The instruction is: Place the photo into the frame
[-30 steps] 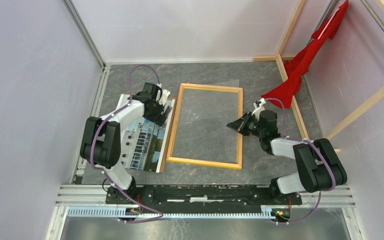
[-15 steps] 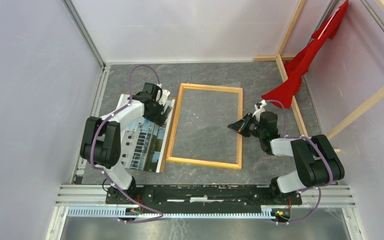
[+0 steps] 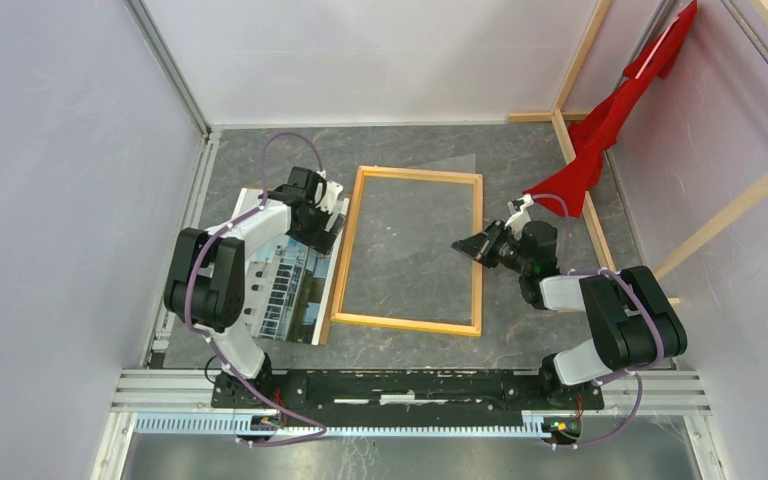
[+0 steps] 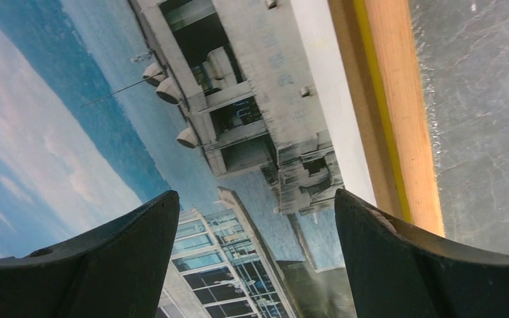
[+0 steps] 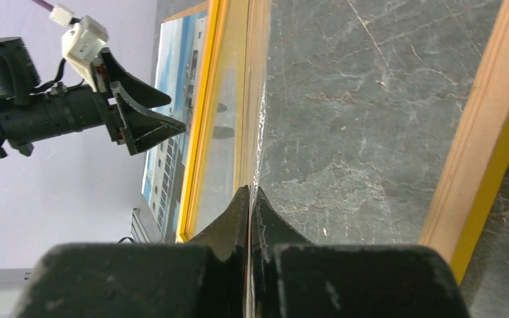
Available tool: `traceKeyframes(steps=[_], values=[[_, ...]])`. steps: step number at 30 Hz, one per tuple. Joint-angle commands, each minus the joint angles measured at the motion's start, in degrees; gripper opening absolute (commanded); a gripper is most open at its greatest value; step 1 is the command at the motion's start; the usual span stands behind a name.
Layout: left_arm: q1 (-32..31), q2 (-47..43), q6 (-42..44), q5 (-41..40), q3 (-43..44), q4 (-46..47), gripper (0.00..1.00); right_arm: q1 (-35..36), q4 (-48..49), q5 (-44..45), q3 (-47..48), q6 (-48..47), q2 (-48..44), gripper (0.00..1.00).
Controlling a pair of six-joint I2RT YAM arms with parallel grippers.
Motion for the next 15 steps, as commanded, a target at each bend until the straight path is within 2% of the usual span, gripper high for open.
traceKeyframes(steps=[1, 10, 15], values=[[0.15, 0.81, 0.27, 3.37, -0.52, 2.92, 0.92, -0.04, 8.12, -2.03, 0.18, 0.89, -0.74, 0.03], [-0.38, 1.55, 0.06, 3.7, -2.0, 4.72, 0.92, 0.0, 16.88, -4.46, -1.37, 5.96, 1.55, 0.03], [-0.49, 1.75, -0.02, 3.56, -2.1, 4.95, 0.91, 0.03, 17.82, -5.27, -1.15, 6.18, 2.5, 0.03]])
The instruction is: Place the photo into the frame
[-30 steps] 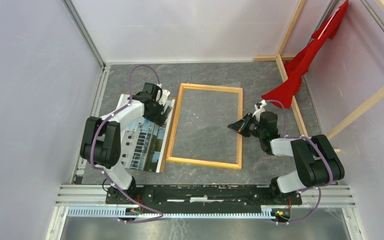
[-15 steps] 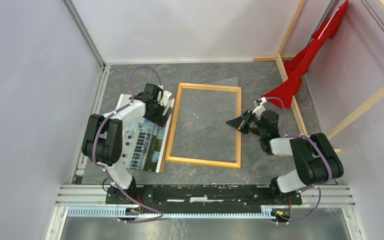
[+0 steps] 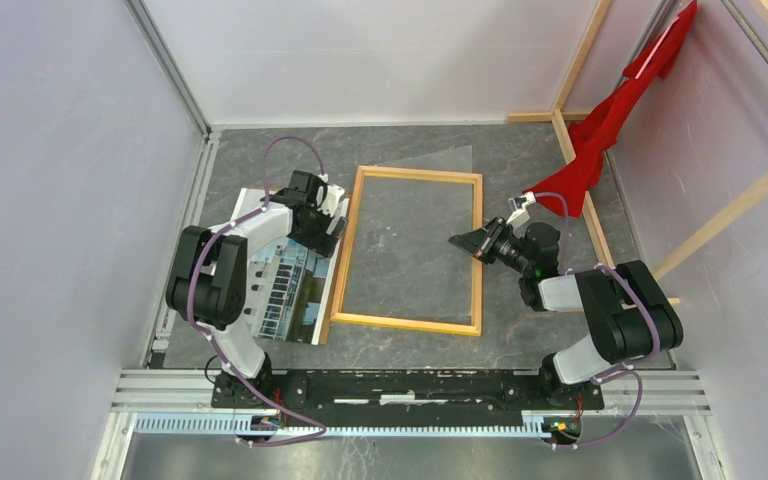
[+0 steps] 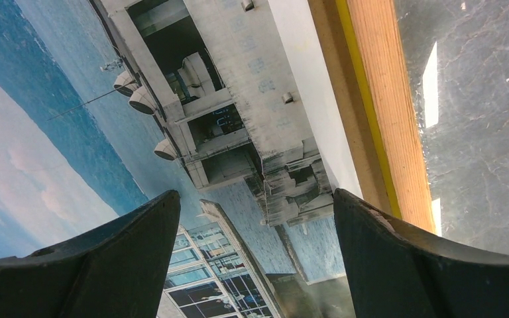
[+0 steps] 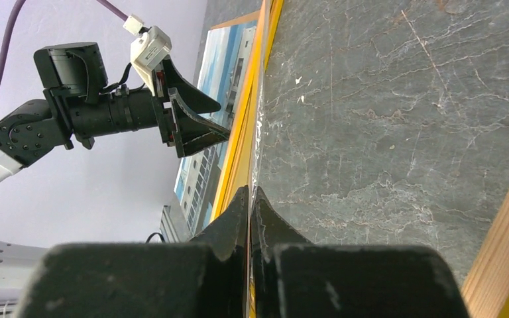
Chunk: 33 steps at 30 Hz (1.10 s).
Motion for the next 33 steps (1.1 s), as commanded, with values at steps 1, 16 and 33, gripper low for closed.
traceKeyframes(steps=[1, 16, 33], values=[[-0.48, 0.54, 0.0, 0.79, -0.26, 2.0, 0.91, 0.03, 5.71, -1.89, 0.11, 0.8, 0.63, 0.03], [-0.88, -0.77, 0.35, -0.51, -0.48, 1.98, 0.91, 0.11, -8.45, 1.52, 2.9, -3.53, 2.98, 0.05], [-1.22, -0.43, 0.87, -0.78, -0.5, 1.96, 0.91, 0.11, -12.27, 0.64, 6.9, -6.21, 4.05, 0.08]])
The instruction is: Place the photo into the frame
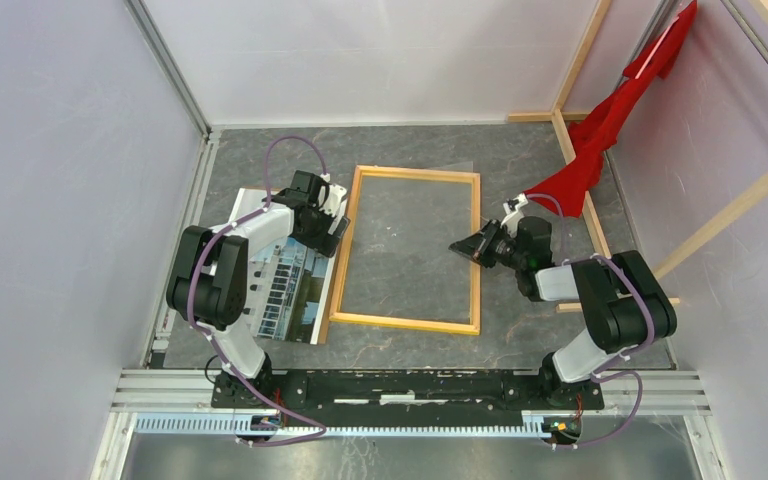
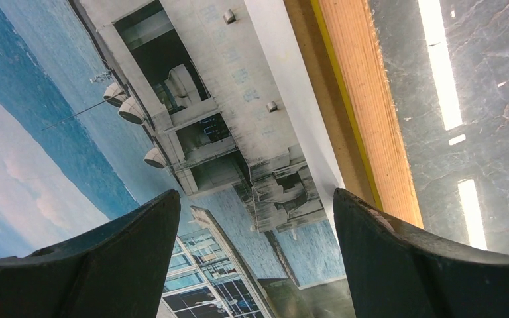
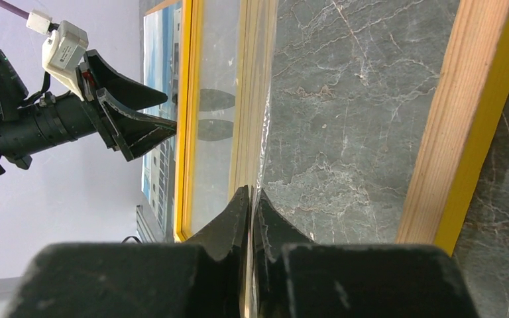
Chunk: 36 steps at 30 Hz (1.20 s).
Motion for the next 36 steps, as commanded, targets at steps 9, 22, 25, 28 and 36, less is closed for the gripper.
traceKeyframes(steps=[9, 22, 25, 28, 36], values=[[-0.54, -0.25, 1.0, -0.52, -0.37, 1.39, 0.91, 0.39, -8.98, -0.48, 6.55, -7.28, 0.1, 0.29], [-0.54, -0.24, 0.78, -0.45, -0.03, 1.39, 0.91, 5.31, -35.73, 12.88, 18.85, -21.55, -2.43, 0.89], [-0.54, -0.47, 0.82, -0.63, -0.06, 1.37, 0.91, 7.1, -41.65, 16.72, 22.54, -23.74, -1.85, 0.97], [-0.52, -0.68, 0.92, -0.89, -0.11, 1.34, 0.91, 8.17, -48.37, 20.86, 26.23, -25.77, -1.39, 0.98], [-0.54, -0.95, 1.07, -1.07, -0.02, 0.96, 0.91, 9.51, -55.03, 26.29, 30.18, -27.84, -2.29, 0.98]])
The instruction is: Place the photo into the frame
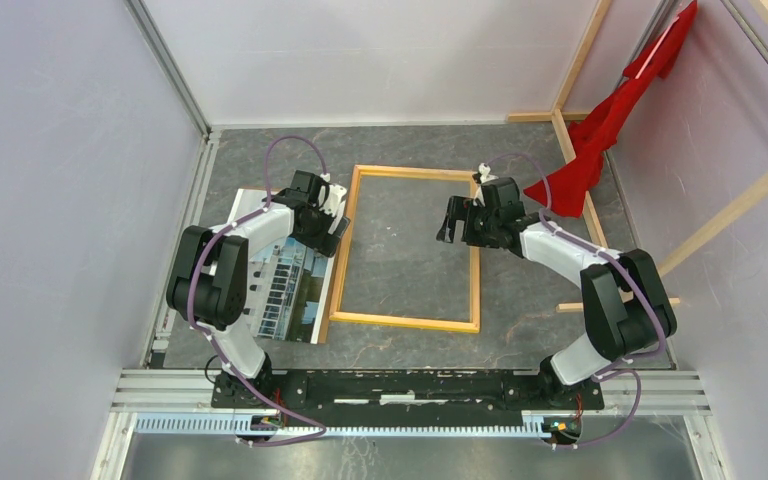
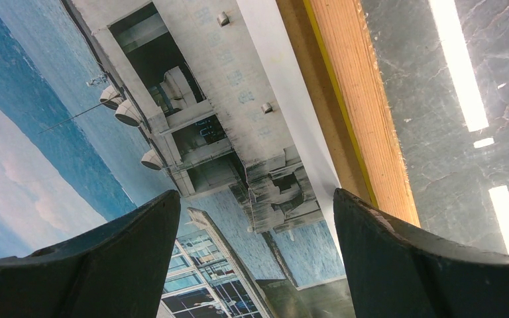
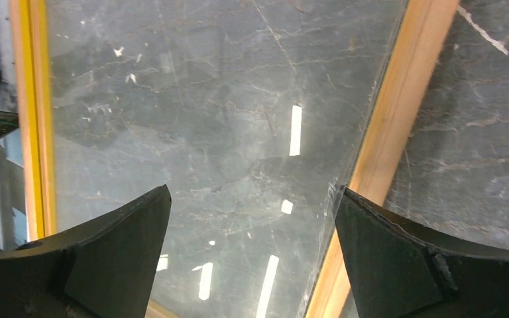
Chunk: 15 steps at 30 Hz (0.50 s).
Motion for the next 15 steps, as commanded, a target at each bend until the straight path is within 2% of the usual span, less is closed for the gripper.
traceKeyframes(steps=[1, 15], values=[[-0.51, -1.1, 1.18, -1.01, 0.0, 0.69, 0.91, 0.73, -5.79, 5.03, 4.03, -2.7, -0.37, 0.98], [-0.51, -1.74, 1.13, -1.08, 0.18, 0.42, 0.91, 1.41, -9.96, 9.04, 8.85, -4.36, -0.15, 0.98]])
